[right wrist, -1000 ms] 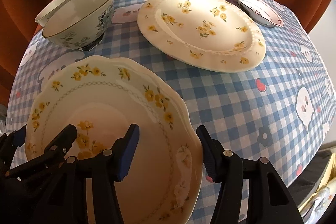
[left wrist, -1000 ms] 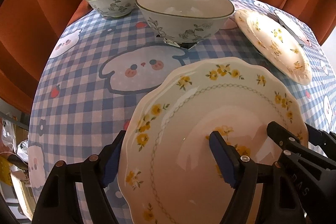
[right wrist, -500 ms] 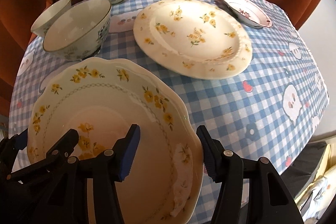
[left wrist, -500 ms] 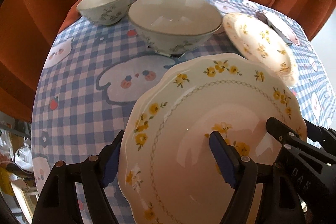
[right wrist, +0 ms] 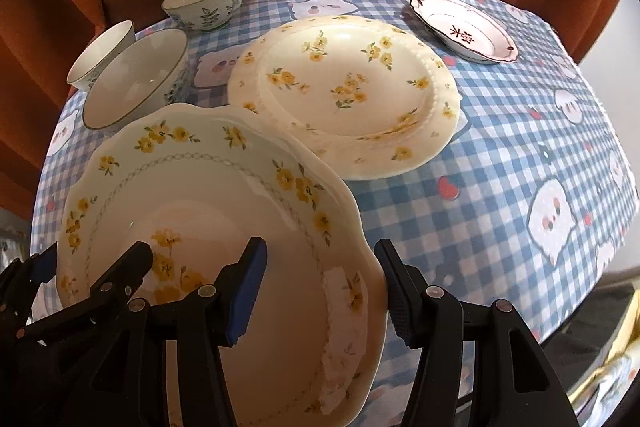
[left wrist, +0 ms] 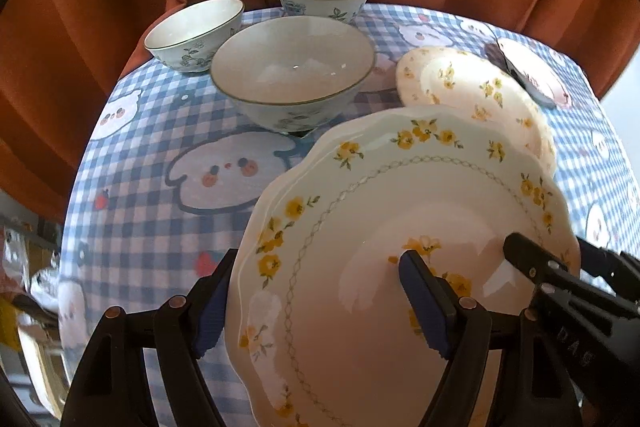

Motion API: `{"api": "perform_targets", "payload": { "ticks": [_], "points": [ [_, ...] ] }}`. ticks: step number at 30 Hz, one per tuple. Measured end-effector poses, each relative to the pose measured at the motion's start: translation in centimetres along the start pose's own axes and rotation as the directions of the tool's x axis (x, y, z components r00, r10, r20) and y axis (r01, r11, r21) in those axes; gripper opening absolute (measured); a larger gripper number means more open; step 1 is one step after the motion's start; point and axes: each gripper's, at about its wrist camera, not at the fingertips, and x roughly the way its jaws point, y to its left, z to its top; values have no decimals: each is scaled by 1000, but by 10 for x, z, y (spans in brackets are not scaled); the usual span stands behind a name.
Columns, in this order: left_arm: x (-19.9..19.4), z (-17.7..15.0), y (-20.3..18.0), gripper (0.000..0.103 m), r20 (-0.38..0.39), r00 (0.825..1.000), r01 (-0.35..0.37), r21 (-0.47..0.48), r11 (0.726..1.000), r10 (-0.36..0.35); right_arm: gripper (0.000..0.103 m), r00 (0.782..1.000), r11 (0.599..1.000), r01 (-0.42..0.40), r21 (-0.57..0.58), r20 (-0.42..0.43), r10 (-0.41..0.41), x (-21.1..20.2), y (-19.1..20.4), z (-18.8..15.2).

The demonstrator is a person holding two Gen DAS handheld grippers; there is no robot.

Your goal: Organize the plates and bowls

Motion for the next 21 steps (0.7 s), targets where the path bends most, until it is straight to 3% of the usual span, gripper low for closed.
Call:
{"api": "perform_targets", "payload": {
  "ticks": [8,21],
  "points": [
    [-8,6,-61,79,13,999,-34,-64,997,35,60,999,995,-51,-85,12,52,-6,-60,11],
    [-7,11,-158,79,64,997,-35,-74,997,40,60,996,993,-67,-99,58,73,-7,-163,22]
  ]
}}
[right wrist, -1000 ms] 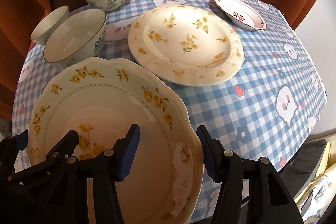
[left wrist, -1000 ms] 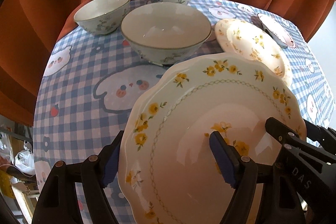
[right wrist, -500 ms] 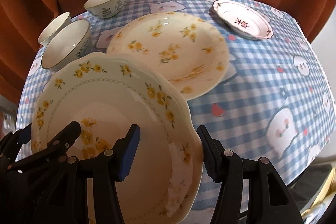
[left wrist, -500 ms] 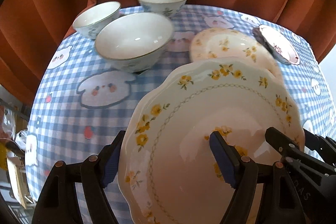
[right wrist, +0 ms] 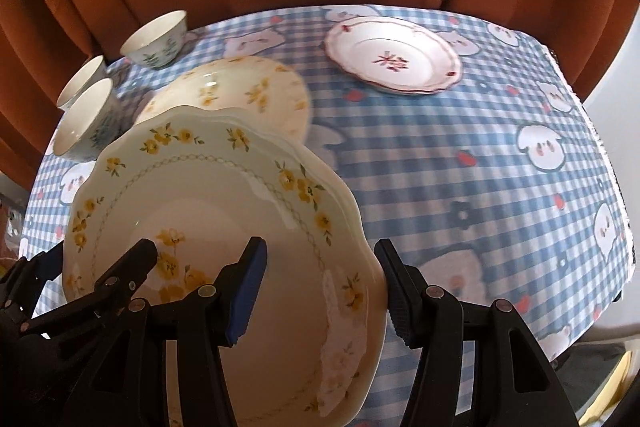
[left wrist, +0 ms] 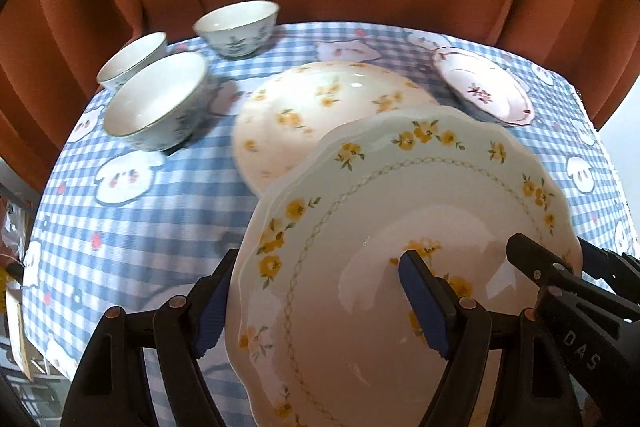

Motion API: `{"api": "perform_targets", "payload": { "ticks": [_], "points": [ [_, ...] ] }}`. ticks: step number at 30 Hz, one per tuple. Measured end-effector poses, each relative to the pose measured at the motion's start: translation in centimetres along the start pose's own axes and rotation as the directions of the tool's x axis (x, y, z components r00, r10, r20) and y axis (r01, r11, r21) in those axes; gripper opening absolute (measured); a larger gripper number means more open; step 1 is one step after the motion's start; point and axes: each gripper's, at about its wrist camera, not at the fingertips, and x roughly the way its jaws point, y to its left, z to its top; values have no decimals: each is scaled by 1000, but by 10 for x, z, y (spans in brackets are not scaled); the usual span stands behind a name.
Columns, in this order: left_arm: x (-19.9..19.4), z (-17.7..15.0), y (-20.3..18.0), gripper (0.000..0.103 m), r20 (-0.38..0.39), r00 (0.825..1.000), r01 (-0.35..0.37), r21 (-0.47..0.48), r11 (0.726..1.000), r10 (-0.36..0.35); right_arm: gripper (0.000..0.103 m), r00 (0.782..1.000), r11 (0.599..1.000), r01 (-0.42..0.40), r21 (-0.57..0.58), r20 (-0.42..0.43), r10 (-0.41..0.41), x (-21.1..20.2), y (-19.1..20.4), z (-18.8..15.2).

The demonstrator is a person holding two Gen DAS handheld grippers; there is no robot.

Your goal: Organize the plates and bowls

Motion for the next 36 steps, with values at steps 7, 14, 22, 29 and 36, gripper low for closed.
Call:
{"api": "perform_targets", "payload": {
  "ticks": [7,14,22,29,36],
  "points": [
    [8,-1,-39,79,0,1000,3,-1,1000,-3,60,1000,1000,3,1,6,-3,4,-45,1],
    [18,-4,-71,79,-30,999,18,12,1000,-17,60,1000,1000,17,7,-23,-16,13,-78,1],
    [37,-3,-102,79,-109,994,37,49,998,-31,60,996,998,40,51,-82,-36,28,-114,-5],
    [49,-7,-111,79,-167,986,34,76,997,-21,60,990,996,46,78,-139,-35,42,-128,-11],
    [60,-7,-108,80,-200,980,20,75,997,-4,60,986,995,32,94,-165,-16,53,-130,-14]
  ]
}}
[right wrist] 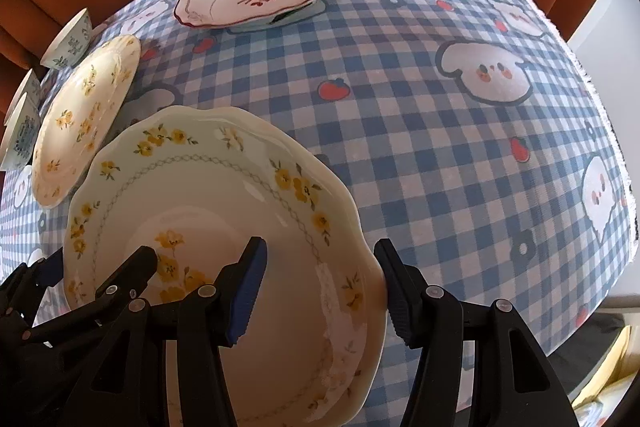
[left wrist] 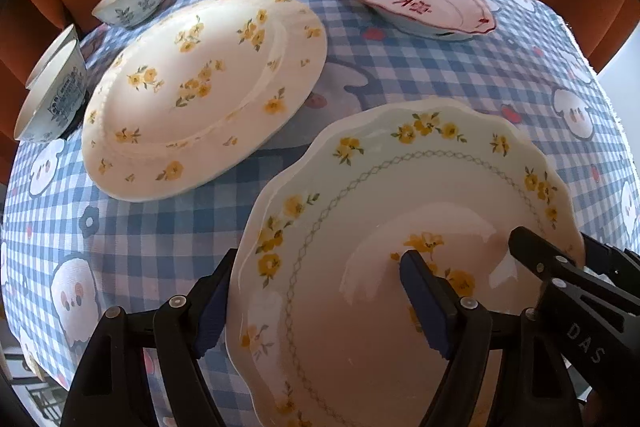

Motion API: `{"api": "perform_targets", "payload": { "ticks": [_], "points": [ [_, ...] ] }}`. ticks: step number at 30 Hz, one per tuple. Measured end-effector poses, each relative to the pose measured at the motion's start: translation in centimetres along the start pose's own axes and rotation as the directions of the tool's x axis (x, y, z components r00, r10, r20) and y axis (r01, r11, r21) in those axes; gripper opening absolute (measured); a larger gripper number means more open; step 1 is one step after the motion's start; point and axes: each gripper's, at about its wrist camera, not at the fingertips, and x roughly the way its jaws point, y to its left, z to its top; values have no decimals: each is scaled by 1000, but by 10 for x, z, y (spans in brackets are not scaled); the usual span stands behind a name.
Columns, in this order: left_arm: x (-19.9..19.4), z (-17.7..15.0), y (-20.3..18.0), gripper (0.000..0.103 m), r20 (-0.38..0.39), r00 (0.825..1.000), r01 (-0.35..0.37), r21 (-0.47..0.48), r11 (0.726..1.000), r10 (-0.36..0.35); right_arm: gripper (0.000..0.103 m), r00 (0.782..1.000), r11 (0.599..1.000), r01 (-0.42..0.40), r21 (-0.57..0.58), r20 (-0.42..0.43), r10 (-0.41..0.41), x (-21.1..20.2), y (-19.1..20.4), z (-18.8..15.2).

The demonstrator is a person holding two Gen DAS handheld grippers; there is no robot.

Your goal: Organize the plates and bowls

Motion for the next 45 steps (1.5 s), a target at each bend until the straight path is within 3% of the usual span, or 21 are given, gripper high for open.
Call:
{"api": "perform_targets", "payload": {
  "ticks": [13,21,28,34,45],
  "points": [
    [4,10,4,81,32,999,1,-13,1000,-1,60,1000,1000,26,-14,14,-26,8,8,14],
    [7,9,11,91,-39,999,29,3,1000,-29,61,1000,999,3,41,-27,-2,6,-2,5],
    [-3,5,26,95,-48,996,78,34,996,-76,79,997,995,50,89,53,-55,-23,5,-9],
    [-26,1,41,95,5,994,107,81,991,-108,80,993,993,55,101,94,-65,-47,23,-20],
    [-56,6,94,93,116,989,75,107,991,-88,80,985,999,12,36,173,-18,-69,94,-15]
  ]
}}
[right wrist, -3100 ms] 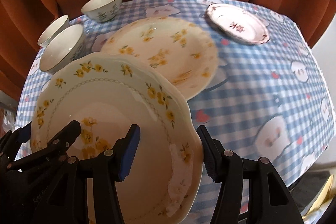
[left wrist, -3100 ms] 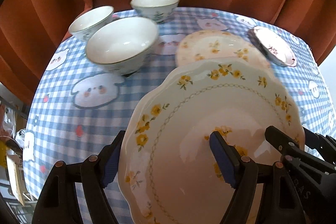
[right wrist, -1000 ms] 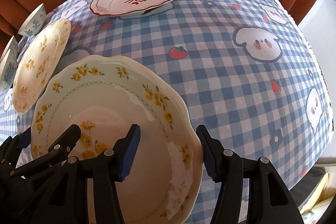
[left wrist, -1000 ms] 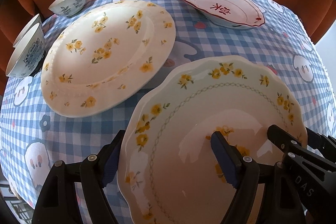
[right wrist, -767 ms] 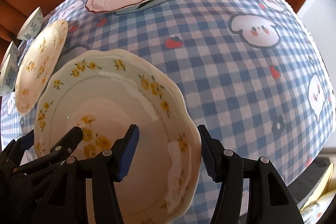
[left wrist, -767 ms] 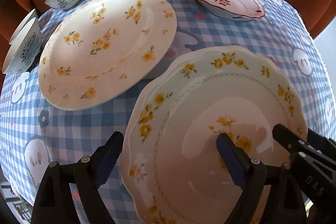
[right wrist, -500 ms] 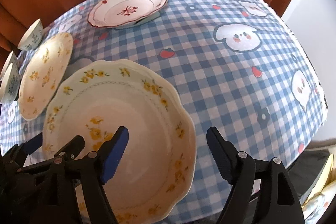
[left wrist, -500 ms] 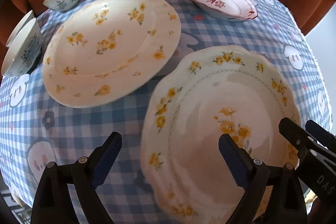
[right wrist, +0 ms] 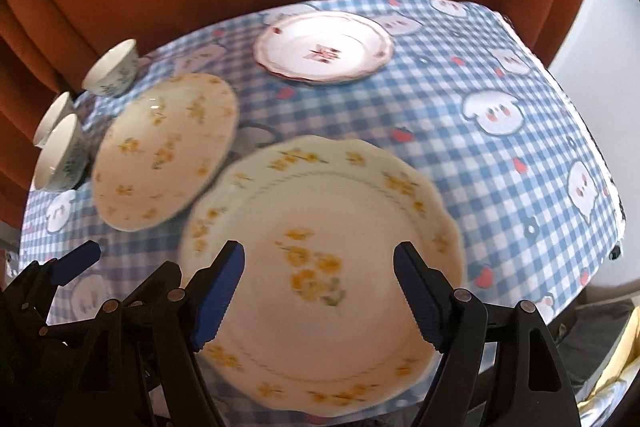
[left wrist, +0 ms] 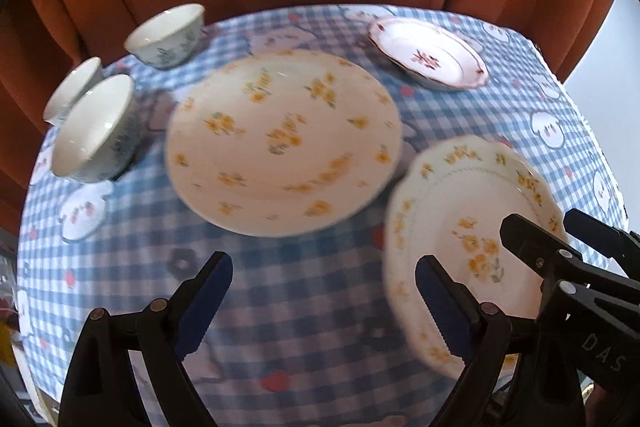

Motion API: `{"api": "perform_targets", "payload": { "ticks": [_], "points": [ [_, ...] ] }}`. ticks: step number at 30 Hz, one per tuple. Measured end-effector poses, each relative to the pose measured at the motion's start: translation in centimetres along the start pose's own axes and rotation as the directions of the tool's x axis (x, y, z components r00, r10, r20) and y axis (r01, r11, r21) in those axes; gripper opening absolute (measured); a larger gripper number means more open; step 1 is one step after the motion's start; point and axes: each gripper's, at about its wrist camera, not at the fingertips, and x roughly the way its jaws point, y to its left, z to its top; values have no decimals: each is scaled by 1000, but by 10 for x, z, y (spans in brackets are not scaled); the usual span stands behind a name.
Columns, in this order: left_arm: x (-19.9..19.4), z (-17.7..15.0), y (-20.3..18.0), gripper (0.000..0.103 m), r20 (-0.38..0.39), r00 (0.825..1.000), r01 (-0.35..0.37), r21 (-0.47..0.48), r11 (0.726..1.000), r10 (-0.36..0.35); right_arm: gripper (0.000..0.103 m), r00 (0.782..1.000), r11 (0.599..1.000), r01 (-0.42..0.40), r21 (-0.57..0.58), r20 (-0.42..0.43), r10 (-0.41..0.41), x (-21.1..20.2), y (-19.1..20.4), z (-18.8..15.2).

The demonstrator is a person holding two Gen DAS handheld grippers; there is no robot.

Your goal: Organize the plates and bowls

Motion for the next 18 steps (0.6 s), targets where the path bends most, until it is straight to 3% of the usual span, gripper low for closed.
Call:
{"api": "perform_targets", "payload": {
  "ticks": [3,8,18],
  "points": [
    [-2,6,17,93,12,1000,-9,-17,1000,9,80,999,1000,-18,-21,26,18,-2,17,5],
    [-2,18,39,93,50,995,-87,-11,996,87,80,998,1000,-19,-5,54,20,-1,47,14],
    [28,53,70,92,42,993,-104,-111,988,110,80,997,1000,-19,-9,71,20,29,75,56]
  ]
}}
